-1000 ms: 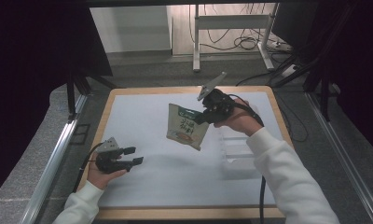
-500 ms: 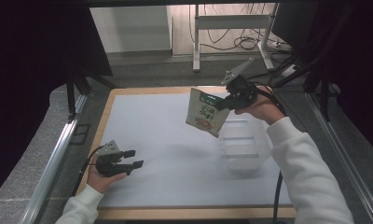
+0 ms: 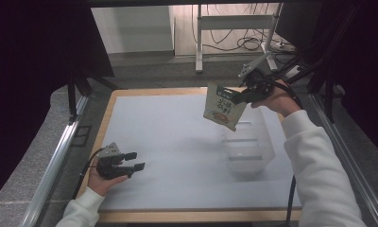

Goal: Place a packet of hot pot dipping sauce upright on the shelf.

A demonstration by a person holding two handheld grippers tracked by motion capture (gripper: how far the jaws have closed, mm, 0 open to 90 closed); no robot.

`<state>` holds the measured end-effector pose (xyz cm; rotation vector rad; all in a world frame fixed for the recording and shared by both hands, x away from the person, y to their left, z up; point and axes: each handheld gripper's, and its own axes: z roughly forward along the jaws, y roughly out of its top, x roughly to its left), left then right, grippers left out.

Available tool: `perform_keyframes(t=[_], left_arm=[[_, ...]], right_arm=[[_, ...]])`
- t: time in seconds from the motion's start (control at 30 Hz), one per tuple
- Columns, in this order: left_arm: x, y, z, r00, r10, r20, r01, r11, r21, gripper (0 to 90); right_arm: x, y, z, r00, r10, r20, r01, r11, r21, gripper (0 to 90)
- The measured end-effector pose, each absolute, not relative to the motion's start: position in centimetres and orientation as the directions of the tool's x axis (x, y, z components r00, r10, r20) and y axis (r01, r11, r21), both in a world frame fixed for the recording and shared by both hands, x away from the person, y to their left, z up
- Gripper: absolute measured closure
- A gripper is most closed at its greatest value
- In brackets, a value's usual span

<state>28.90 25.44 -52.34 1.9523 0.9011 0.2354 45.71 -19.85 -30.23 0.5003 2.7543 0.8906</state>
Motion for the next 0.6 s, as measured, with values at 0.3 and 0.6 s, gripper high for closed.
perform_keyframes(t=[0.3,0.6], left_arm=[[29.0,25.6,-52.3,0.711,0.677,-0.191,0.496,-0.289,0.819,38.4],[28.9,25.7,-52.3,0.706,0.682,-0.191,0.495,-0.283,0.821,38.6]], right_arm=[[46.9,-21.9,-30.2,-0.922,0.379,-0.076,0.261,0.754,0.603,89.2],[48.1,-23.4,-30.3,-0.914,0.397,-0.078,0.279,0.757,0.59,89.2]])
